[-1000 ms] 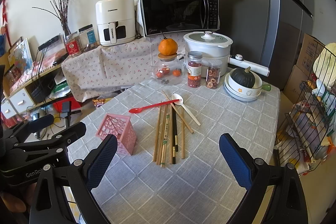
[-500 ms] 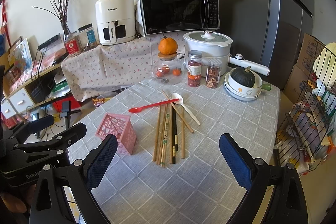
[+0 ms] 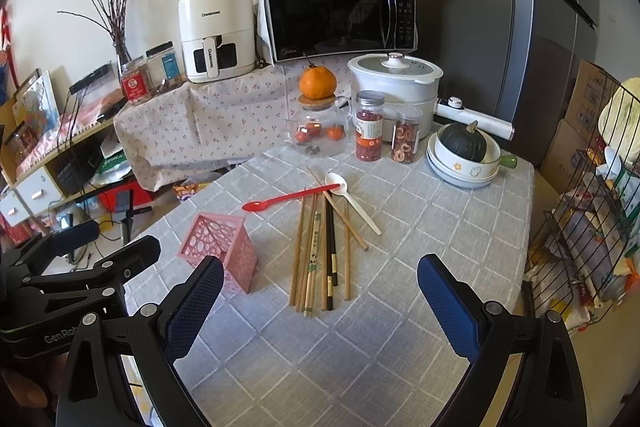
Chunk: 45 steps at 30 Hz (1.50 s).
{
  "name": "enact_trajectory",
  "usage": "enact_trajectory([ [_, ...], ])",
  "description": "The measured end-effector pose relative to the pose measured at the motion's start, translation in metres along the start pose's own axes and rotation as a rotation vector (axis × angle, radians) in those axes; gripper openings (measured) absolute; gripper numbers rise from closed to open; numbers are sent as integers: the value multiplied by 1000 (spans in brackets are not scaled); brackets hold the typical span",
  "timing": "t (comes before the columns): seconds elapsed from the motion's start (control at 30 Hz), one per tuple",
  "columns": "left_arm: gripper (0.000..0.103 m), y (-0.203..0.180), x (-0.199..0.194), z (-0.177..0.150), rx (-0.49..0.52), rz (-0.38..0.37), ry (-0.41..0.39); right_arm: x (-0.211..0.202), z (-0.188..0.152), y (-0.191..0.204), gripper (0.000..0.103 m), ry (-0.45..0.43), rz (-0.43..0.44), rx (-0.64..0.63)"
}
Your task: Organize utensils
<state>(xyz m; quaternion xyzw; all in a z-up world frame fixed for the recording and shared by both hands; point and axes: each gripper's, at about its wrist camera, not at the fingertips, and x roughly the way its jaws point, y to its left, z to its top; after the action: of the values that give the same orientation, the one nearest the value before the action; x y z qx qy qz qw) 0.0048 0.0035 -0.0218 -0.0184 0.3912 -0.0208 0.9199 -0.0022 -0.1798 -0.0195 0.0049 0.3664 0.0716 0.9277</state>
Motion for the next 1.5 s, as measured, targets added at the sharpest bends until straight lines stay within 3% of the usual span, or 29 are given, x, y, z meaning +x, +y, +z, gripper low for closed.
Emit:
enact_trajectory([
  [0.47,91,-2,18,5,-11,33,67,13,1,1,99,34,5,21],
  [0.6,91,3,32,5,-40,37,122,37,6,-12,99,114,20,57],
  [0.73,91,15,46,10,-85,44,189,61,7,-23,99,183,-18,47],
  [0.9,91,42,76,18,-155,55,320,97,16,-16,98,217,-18,-105],
  [1.07,91,72,99,13,-248,41,445,137,27,14,94,216,54,-383],
  [1.13,91,81,107,6,-278,15,499,159,34,28,90,214,120,-498],
  [1.23,90,89,115,-4,-325,-22,567,202,41,46,72,273,196,-640],
  [1.3,89,92,116,-8,-346,-45,590,232,43,55,64,321,211,-705],
  [1.5,89,102,111,-5,-374,-88,586,307,48,76,60,393,188,-887],
])
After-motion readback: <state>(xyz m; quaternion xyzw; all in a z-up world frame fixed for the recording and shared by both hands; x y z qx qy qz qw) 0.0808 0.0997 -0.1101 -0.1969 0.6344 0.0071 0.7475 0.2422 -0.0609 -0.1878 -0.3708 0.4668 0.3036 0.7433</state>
